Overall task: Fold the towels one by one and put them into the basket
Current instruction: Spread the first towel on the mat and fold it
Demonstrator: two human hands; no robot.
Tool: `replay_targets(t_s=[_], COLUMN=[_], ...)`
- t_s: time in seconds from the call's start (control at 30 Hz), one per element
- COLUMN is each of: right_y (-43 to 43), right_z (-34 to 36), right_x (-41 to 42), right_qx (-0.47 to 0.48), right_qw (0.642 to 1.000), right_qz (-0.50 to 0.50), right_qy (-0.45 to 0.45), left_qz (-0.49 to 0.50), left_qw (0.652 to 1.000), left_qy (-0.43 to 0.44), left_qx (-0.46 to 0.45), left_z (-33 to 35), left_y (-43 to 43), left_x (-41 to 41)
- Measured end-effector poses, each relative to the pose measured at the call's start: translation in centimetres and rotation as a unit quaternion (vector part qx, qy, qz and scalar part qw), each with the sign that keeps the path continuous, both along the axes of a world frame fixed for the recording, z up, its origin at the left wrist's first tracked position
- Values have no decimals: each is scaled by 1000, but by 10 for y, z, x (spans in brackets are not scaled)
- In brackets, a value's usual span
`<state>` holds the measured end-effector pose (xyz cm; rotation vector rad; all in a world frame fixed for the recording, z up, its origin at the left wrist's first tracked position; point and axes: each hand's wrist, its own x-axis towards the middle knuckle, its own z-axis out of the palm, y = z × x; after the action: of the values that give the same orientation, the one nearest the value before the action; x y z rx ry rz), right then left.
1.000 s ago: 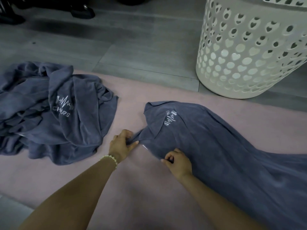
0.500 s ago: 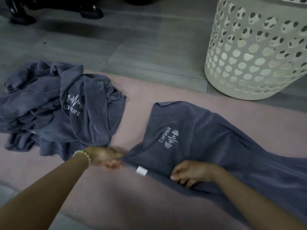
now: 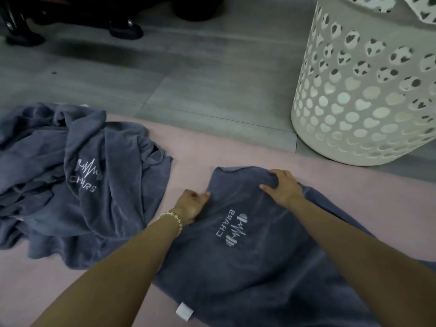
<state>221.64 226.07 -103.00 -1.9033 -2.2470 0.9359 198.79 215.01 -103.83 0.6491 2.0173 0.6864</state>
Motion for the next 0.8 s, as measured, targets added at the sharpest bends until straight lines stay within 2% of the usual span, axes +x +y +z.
replay_targets(t_s=[0.07, 0.2, 0.27, 0.37, 0.47, 0.53, 0.6, 0.7, 0.8], right_y=[9, 27, 34, 46, 55, 46, 28, -13, -65], right_z=[-7, -15, -15, -7, 6, 8, 2, -6, -5], right_x=[-3, -11, -17, -36, -60, -67, -68, -65, -65], right_qx=[-38, -16, -19, -36, -15, -51, -58, -34, -127], right_qw=[998, 995, 992, 971, 961, 959, 958, 950, 920], right_qz=[-32, -70, -95, -139, -127, -100, -91, -85, -101], right_qy=[38, 65, 81, 194, 243, 260, 267, 298, 356], left_qz=[-20, -64, -29, 54, 81, 85, 55, -81, -214], left_qw=[999, 996, 995, 992, 985, 986, 995, 992, 961], left_qy=[23, 30, 32, -15, 26, 18, 14, 100, 164], left_qx=[24, 47, 86, 113, 149, 141, 83, -11, -57], left_z=[-9, -17, -14, 3, 14, 13, 5, -6, -7], left_y=[6, 12, 16, 21, 24, 20, 8, -19, -56], left_x=[2, 5, -1, -17, -39, -47, -49, -54, -55])
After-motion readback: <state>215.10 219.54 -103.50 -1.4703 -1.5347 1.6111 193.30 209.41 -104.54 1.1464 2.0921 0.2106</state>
